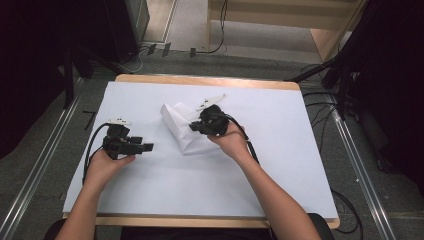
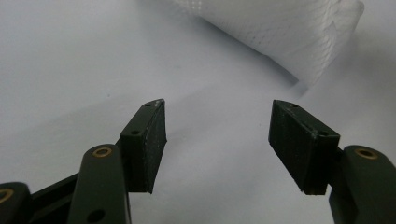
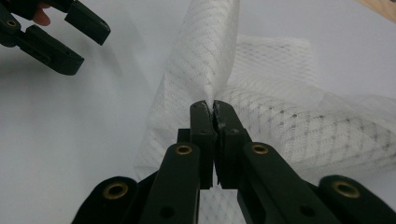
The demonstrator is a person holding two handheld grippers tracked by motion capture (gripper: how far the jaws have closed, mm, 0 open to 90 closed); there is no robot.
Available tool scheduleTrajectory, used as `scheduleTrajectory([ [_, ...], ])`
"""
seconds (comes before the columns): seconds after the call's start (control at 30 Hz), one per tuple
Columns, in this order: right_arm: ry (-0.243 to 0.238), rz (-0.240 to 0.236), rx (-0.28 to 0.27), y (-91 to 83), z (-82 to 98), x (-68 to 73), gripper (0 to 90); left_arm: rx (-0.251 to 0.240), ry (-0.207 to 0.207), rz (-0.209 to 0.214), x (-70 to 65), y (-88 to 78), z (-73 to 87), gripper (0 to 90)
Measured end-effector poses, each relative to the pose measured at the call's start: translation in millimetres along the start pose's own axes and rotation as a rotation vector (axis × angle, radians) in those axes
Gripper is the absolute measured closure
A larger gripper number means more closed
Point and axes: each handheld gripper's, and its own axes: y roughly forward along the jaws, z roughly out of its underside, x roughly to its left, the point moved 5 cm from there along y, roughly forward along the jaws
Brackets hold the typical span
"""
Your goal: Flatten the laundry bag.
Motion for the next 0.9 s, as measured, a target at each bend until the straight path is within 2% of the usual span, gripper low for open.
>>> scheduleTrajectory([
  [0.13,-0.004,-0.026,0.021,23.5,-6.9,9.4,89.4,-0.003,-0.004,-0.001,1.5,-0.9,0.2,37.6],
  [0.2,-0.002,-0.034,0.026,28.2,-8.3,10.9,89.4,-0.003,-0.005,0.000,1.9,-1.2,0.3,37.6],
  [0.23,-0.002,-0.042,0.028,37.8,-10.9,15.4,89.4,-0.002,-0.003,0.002,3.0,-1.8,0.4,37.6],
  [0.43,-0.002,-0.059,0.062,59.2,-10.4,24.0,89.0,-0.009,-0.014,-0.001,5.5,-2.4,0.2,37.6],
  [0.5,-0.005,-0.067,0.072,61.7,-9.7,26.4,86.2,-0.014,-0.017,0.000,6.1,-2.5,-0.2,37.6],
  [0.6,0.003,-0.088,0.056,56.4,-12.2,28.4,75.6,-0.014,-0.016,0.000,6.4,-2.3,-0.7,37.6],
  [0.63,0.003,-0.088,0.056,56.4,-12.2,28.4,75.6,-0.014,-0.016,0.000,6.4,-2.3,-0.7,37.7],
  [0.67,0.012,-0.096,0.040,47.4,-14.8,28.6,69.8,-0.011,-0.012,0.001,6.2,-2.0,-0.9,37.7],
  [0.7,0.018,-0.095,0.029,41.7,-16.2,28.2,67.6,-0.010,-0.009,0.002,5.3,-1.0,-1.7,37.7],
  [0.8,0.017,-0.078,0.002,22.3,-17.7,24.2,64.4,-0.011,-0.002,0.004,2.9,0.1,-3.2,37.7],
  [0.83,0.017,-0.078,0.002,22.3,-17.7,24.2,64.4,-0.011,-0.002,0.004,2.9,0.1,-3.2,37.7],
  [0.87,0.020,-0.058,-0.007,9.8,-16.0,19.6,64.2,-0.008,-0.001,0.004,2.4,0.2,-3.8,37.6],
  [0.9,0.020,-0.058,-0.007,9.8,-16.0,19.6,64.2,-0.009,0.002,0.005,1.6,0.4,-4.6,37.6],
])
